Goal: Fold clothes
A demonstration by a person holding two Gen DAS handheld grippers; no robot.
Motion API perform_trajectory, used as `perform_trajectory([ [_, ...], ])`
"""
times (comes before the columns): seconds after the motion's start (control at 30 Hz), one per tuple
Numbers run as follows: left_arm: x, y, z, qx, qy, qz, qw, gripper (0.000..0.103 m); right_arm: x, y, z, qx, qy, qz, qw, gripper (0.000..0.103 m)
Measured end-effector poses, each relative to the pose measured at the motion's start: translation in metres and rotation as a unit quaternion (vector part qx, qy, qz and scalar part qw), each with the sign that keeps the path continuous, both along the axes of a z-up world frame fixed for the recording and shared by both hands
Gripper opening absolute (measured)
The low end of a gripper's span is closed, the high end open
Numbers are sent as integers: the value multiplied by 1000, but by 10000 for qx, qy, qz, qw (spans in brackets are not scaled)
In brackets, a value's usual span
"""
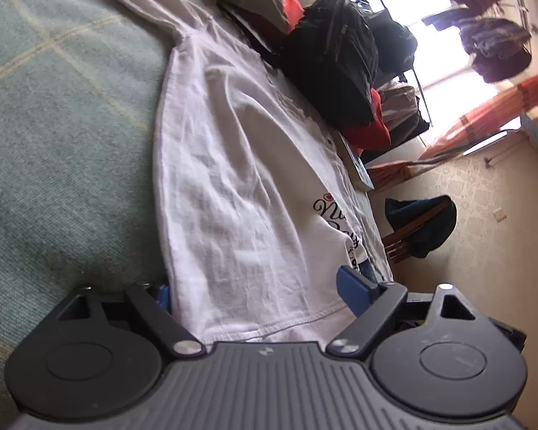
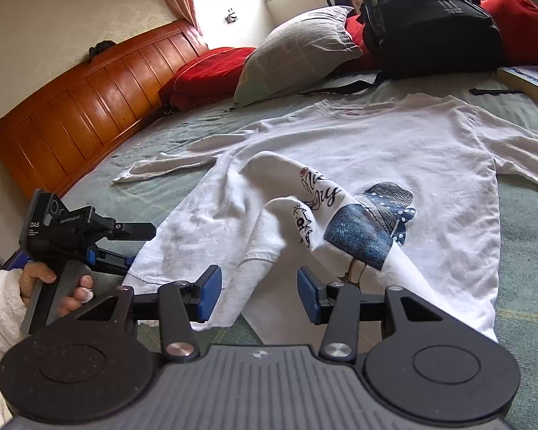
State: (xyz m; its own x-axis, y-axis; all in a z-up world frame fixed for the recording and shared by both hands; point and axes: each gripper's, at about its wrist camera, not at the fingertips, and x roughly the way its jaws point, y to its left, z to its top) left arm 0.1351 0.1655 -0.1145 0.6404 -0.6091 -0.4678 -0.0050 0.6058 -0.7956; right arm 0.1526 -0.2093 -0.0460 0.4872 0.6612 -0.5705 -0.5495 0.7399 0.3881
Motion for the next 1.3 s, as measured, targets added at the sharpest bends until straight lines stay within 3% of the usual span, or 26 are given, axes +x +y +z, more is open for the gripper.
perform_trajectory([
  [0.2,-8,-2,2,-122,93,-282,9995,84,0,-4,-1,24,10,-45,10000,54],
  [0.27,-7,0,-5,-110,70,-274,9995,78,0,-6,-1,27,9,-52,10000,54],
  [0.37,3,12,-15,-364,148,-6,9992,54,0,-8,-3,26,26,-97,9999,54],
  [0.43,1,17,-24,-493,379,129,9980,16,1,-9,-4,31,58,-138,9999,54],
  [0.5,-4,20,-31,-611,583,188,9963,16,-1,-10,-2,40,30,-152,9999,54],
  [0.67,-5,16,-31,-333,568,140,9977,14,-7,-27,5,249,-55,-320,9992,54],
  [0.9,-6,10,-19,112,494,135,9986,13,-28,-80,-1,523,196,-1134,9920,54],
  [1.2,-19,18,-20,-90,646,44,9979,15,-51,-149,-44,691,920,-2232,9679,55],
  [1.27,-18,18,-25,-224,641,75,9977,15,-50,-149,-47,622,874,-2207,9694,56],
  [1.3,-16,17,-28,-305,639,70,9975,15,-48,-148,-49,640,848,-2108,9717,63],
])
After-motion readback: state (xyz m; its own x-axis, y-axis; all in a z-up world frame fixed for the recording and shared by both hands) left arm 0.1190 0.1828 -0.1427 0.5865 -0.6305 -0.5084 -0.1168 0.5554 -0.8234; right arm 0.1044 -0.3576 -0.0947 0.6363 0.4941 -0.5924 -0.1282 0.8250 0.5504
